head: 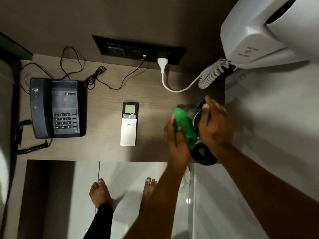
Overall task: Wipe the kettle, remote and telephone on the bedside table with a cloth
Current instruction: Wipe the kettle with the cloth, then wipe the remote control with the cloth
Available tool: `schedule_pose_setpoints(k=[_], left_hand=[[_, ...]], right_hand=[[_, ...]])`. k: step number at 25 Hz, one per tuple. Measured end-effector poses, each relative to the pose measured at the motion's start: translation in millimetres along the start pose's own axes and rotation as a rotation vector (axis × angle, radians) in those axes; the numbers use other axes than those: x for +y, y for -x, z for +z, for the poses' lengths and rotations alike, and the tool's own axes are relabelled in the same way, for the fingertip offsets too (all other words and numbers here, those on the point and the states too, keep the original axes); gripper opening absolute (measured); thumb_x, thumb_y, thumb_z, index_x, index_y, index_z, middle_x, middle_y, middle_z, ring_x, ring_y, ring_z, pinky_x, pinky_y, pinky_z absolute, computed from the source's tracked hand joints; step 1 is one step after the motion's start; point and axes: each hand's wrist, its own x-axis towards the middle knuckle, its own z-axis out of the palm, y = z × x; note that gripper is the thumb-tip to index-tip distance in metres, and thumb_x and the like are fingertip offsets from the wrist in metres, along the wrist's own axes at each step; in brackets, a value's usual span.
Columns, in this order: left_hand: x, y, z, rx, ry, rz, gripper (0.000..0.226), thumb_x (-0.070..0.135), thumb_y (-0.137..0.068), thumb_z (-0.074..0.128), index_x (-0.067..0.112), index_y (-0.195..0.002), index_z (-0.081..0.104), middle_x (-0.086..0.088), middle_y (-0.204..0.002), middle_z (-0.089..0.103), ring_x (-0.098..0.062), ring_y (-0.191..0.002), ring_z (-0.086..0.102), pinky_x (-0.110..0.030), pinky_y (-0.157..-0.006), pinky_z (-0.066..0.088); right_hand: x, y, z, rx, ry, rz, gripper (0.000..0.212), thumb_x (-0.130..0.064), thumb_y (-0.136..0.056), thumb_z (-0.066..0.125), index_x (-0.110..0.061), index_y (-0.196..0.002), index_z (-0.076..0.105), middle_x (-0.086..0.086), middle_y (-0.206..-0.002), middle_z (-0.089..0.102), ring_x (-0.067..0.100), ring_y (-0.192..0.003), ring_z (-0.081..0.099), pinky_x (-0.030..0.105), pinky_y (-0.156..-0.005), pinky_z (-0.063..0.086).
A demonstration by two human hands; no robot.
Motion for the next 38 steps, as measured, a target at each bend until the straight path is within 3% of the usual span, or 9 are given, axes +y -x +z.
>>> schedule_pose_setpoints(k=[4,10,16,23,26,29,31,35,38], left_hand=[[-8.3,-23.2,-2.7,0.096,0.31,-0.491,0.043,0.043,-0.101,0.042,0.019,-0.133,0.059,-0.014,-0.131,0.063,-0.031,-0.118,0.062,-0.045,-0.099,0.052],[31.9,-114.8,15.7,-0.148,0.049,-0.388,0.036,0.027,-0.101,0.046,0.01,-0.126,0.065,-0.015,-0.132,0.065,-0.031,-0.123,0.059,-0.03,-0.105,0.044],[9.2,25.2,-6.9,-0.059,0.168,-0.205,0.073,0.071,-0.078,0.058,0.041,-0.143,0.045,0.006,-0.141,0.054,-0.005,-0.121,0.058,-0.026,-0.094,0.055],[13.0,11.0,-32.9,-0.109,0.016,-0.08,0.06,-0.005,-0.083,0.068,0.013,-0.138,0.052,-0.007,-0.13,0.063,-0.02,-0.117,0.062,-0.036,-0.095,0.056],[25.2,8.9,-71.0,0.028,0.214,-0.189,0.039,-0.01,-0.08,0.053,0.016,-0.103,0.07,0.006,-0.088,0.076,-0.015,-0.087,0.071,-0.032,-0.068,0.059],[33.2,0.9,-128.6,0.011,0.467,-0.349,0.05,0.007,-0.062,0.049,0.013,-0.107,0.07,-0.007,-0.093,0.076,-0.032,-0.084,0.072,-0.04,-0.059,0.058],[37.1,1.8,-161.0,-0.072,0.517,-0.386,0.057,0.013,-0.059,0.047,0.01,-0.112,0.067,-0.012,-0.093,0.075,-0.034,-0.078,0.073,-0.041,-0.056,0.057],[29.7,4.1,-186.7,-0.24,0.385,-0.431,0.046,0.018,-0.063,0.049,0.013,-0.102,0.073,-0.013,-0.089,0.074,-0.031,-0.079,0.073,-0.04,-0.06,0.058],[16.0,-7.9,-198.1,-0.127,0.189,-0.315,0.031,0.027,-0.077,0.051,0.019,-0.097,0.072,-0.008,-0.095,0.075,-0.028,-0.094,0.07,-0.035,-0.069,0.058]], right_hand=[[3.4,2.3,0.8,0.002,-0.006,-0.006,0.048,-0.035,-0.101,0.027,-0.008,-0.134,0.05,0.016,-0.132,0.06,0.029,-0.124,0.053,0.049,-0.104,0.043],[5.3,1.9,2.6,0.013,-0.019,-0.012,0.049,-0.037,-0.1,0.028,-0.008,-0.131,0.052,0.015,-0.13,0.061,0.028,-0.122,0.056,0.049,-0.101,0.046],[4.2,2.4,1.4,0.007,0.005,0.005,0.05,-0.039,-0.1,0.024,-0.011,-0.134,0.05,0.013,-0.133,0.059,0.027,-0.124,0.053,0.047,-0.104,0.044],[5.9,2.3,1.5,0.005,-0.02,0.019,0.046,-0.035,-0.102,0.031,-0.009,-0.133,0.051,0.015,-0.133,0.059,0.03,-0.123,0.053,0.042,-0.102,0.043],[-9.0,1.0,-11.0,-0.016,0.003,0.043,0.049,-0.038,-0.098,0.044,-0.011,-0.139,0.043,0.015,-0.144,0.047,0.029,-0.133,0.041,0.045,-0.112,0.032],[-35.0,8.3,-26.5,0.185,-0.39,0.07,0.049,-0.044,-0.087,0.063,-0.029,-0.131,0.049,-0.005,-0.134,0.056,0.012,-0.123,0.053,0.03,-0.104,0.043],[-62.7,30.5,-16.7,0.031,-0.697,0.247,0.055,-0.052,-0.074,0.074,-0.034,-0.122,0.056,-0.013,-0.121,0.064,0.005,-0.108,0.062,0.025,-0.091,0.053],[-99.7,87.7,38.0,-0.886,-1.026,0.655,0.057,-0.044,-0.068,0.08,-0.024,-0.119,0.065,0.007,-0.126,0.064,0.024,-0.109,0.065,0.041,-0.088,0.053],[-111.6,78.8,65.1,-0.863,-1.026,0.709,0.022,-0.015,-0.072,0.079,-0.023,-0.092,0.075,0.015,-0.111,0.072,0.024,-0.087,0.073,0.036,-0.069,0.06]])
